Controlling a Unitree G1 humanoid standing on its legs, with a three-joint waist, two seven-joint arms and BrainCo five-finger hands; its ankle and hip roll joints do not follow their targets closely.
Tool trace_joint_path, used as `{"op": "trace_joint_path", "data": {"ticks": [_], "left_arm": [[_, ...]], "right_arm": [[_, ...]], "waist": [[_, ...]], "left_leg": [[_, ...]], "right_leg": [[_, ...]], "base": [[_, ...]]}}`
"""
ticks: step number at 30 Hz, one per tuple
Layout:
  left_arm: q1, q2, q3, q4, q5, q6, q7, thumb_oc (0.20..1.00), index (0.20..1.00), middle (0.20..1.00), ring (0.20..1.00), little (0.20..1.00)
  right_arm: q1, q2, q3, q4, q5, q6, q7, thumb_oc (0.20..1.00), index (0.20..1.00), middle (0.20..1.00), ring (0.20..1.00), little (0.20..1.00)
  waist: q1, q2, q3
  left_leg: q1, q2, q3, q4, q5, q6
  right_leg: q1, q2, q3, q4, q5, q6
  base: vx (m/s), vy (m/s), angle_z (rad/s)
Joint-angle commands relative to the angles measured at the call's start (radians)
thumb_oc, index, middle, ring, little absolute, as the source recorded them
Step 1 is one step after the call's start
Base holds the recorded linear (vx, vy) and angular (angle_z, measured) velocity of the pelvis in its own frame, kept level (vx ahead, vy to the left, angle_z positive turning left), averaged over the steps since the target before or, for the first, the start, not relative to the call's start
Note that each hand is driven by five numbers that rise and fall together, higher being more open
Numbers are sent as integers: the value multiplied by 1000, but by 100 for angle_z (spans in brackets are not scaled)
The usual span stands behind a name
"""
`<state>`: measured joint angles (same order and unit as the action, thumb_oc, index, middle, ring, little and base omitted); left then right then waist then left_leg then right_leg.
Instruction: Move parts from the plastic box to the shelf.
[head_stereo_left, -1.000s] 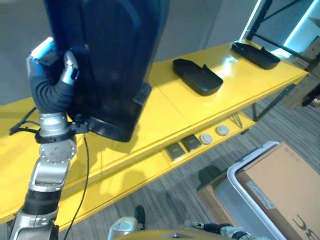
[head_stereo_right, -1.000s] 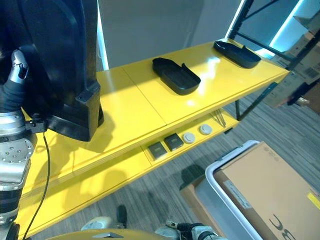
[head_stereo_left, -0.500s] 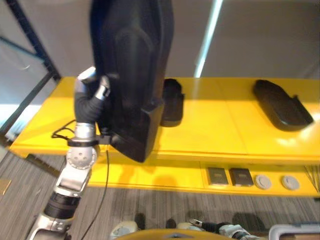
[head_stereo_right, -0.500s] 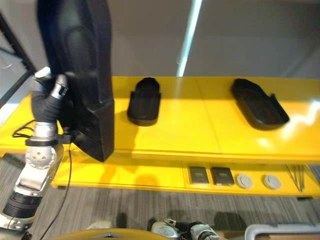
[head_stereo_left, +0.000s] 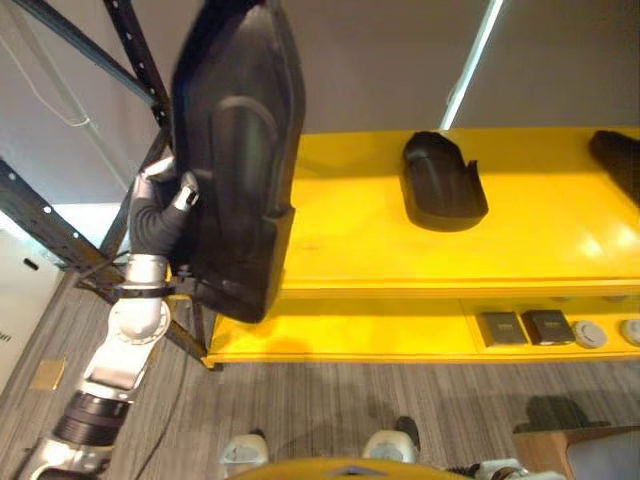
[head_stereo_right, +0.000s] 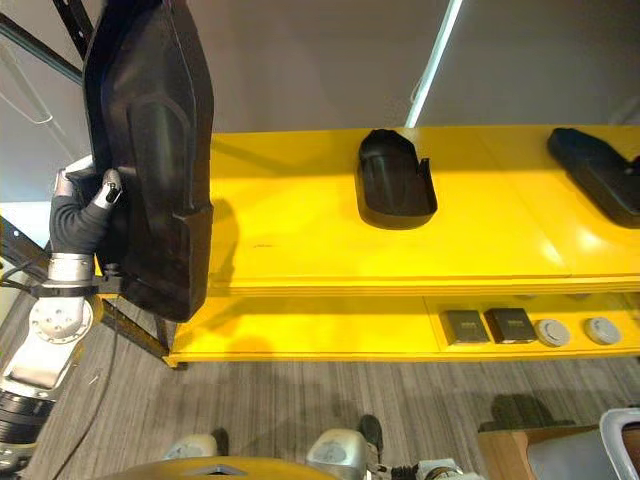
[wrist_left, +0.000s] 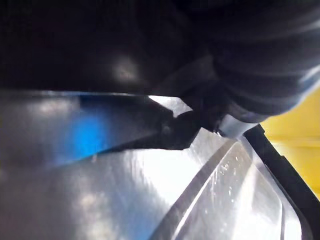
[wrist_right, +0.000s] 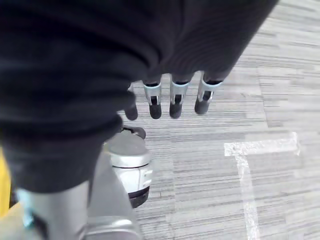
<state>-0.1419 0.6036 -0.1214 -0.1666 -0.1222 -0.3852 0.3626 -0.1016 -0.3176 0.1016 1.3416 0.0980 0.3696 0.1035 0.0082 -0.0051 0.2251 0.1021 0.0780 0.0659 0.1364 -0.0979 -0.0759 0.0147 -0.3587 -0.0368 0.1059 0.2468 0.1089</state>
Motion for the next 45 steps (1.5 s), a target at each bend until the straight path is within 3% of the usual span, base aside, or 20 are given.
{"op": "trace_joint_path", "data": {"ticks": [1, 2, 5, 8, 10, 14, 17, 19, 23, 32, 37, 45], "left_arm": [[-41, -5, 77, -53, -70, 16, 5, 200, 200, 200, 200, 200], [-41, 3, 88, -43, -66, 26, 9, 200, 200, 200, 200, 200], [-54, -27, 78, 16, -75, 52, 54, 200, 200, 200, 200, 200], [-55, -54, 81, 46, -31, 64, 94, 200, 200, 200, 200, 200], [-58, -67, 90, 64, -28, 96, 112, 200, 200, 200, 200, 200], [-69, -73, 87, 151, 0, 98, 151, 200, 200, 200, 200, 200], [-91, -84, 84, 207, 49, 154, 174, 200, 200, 200, 200, 200], [-113, -81, 73, 259, 40, 144, 189, 200, 200, 200, 200, 200], [-175, -64, 54, 355, 44, 197, 192, 200, 200, 200, 200, 200], [-369, -11, 23, 547, -77, 208, 196, 200, 200, 200, 200, 200], [-501, 53, -17, 658, -108, 328, 152, 200, 200, 200, 200, 200], [-648, 110, -67, 819, -162, 390, 154, 200, 200, 200, 200, 200]], "right_arm": [[-29, 11, 47, 21, -46, 8, -53, 1000, 1000, 1000, 1000, 1000], [-26, 18, 53, 20, -38, -3, -63, 1000, 1000, 1000, 1000, 1000], [16, 32, 85, -10, 2, -66, -60, 1000, 1000, 1000, 1000, 1000], [45, 40, 98, -23, 17, -90, -30, 1000, 1000, 1000, 1000, 1000], [61, 43, 115, -44, -6, -55, 27, 1000, 1000, 1000, 1000, 1000], [92, 47, 143, -52, 11, -55, 51, 1000, 1000, 1000, 1000, 1000], [106, 37, 142, -73, 10, -34, 83, 1000, 1000, 1000, 1000, 1000], [116, 36, 150, -77, -7, -45, 98, 1000, 1000, 1000, 1000, 1000], [117, 26, 176, -110, 28, -43, 94, 1000, 1000, 1000, 1000, 1000], [72, -5, 210, -135, 15, -45, 123, 1000, 1000, 1000, 1000, 1000], [47, -23, 233, -159, 9, -38, 125, 1000, 1000, 1000, 1000, 1000], [5, -49, 263, -188, 53, -37, 120, 1000, 1000, 1000, 1000, 1000]], "waist": [[27, 41, -36], [30, 43, -36], [-13, 39, -55], [-28, 27, -64], [-38, 14, -68], [-52, 2, -68], [-68, -4, -66], [-76, -6, -61], [-93, -1, -39], [-143, 18, 33], [-168, 28, 69], [-190, 33, 134]], "left_leg": [[18, 63, -15, -123, 87, 5], [24, 60, 15, -131, 89, 10], [29, -18, -21, -194, 85, 70], [29, -52, -34, -213, 88, 80], [22, -73, -59, -217, 81, 90], [18, -69, -47, -218, 85, 86], [11, -59, -21, -224, 90, 77], [3, -54, -9, -224, 93, 72], [-28, -65, 16, -224, 97, 74], [-91, -65, 35, -224, 116, 76], [-111, -42, 43, -224, 128, 62], [-152, -27, 50, -224, 148, 52]], "right_leg": [[64, 13, -139, -45, -76, 46], [64, 11, -174, -39, -80, 47], [41, 217, -101, -17, -212, 5], [43, 270, -86, -57, -213, -15], [51, 292, -35, -111, -195, -23], [57, 306, -10, -141, -185, -27], [65, 318, 0, -163, -185, -32], [61, 320, -1, -164, -185, -32], [36, 326, 5, -170, -184, -31], [-43, 343, 47, -165, -162, -34], [-65, 328, 70, -176, -151, -27], [-111, 341, 81, -170, -152, -40]], "base": [[-64, 292, -72], [-51, 206, -119], [-52, 293, -82], [7, 66, 23], [25, -37, 32], [36, -55, 6], [75, -52, -2], [29, -42, -4], [-9, -51, -6], [-63, -18, -4], [-14, -16, -9], [-45, -17, -3]]}}
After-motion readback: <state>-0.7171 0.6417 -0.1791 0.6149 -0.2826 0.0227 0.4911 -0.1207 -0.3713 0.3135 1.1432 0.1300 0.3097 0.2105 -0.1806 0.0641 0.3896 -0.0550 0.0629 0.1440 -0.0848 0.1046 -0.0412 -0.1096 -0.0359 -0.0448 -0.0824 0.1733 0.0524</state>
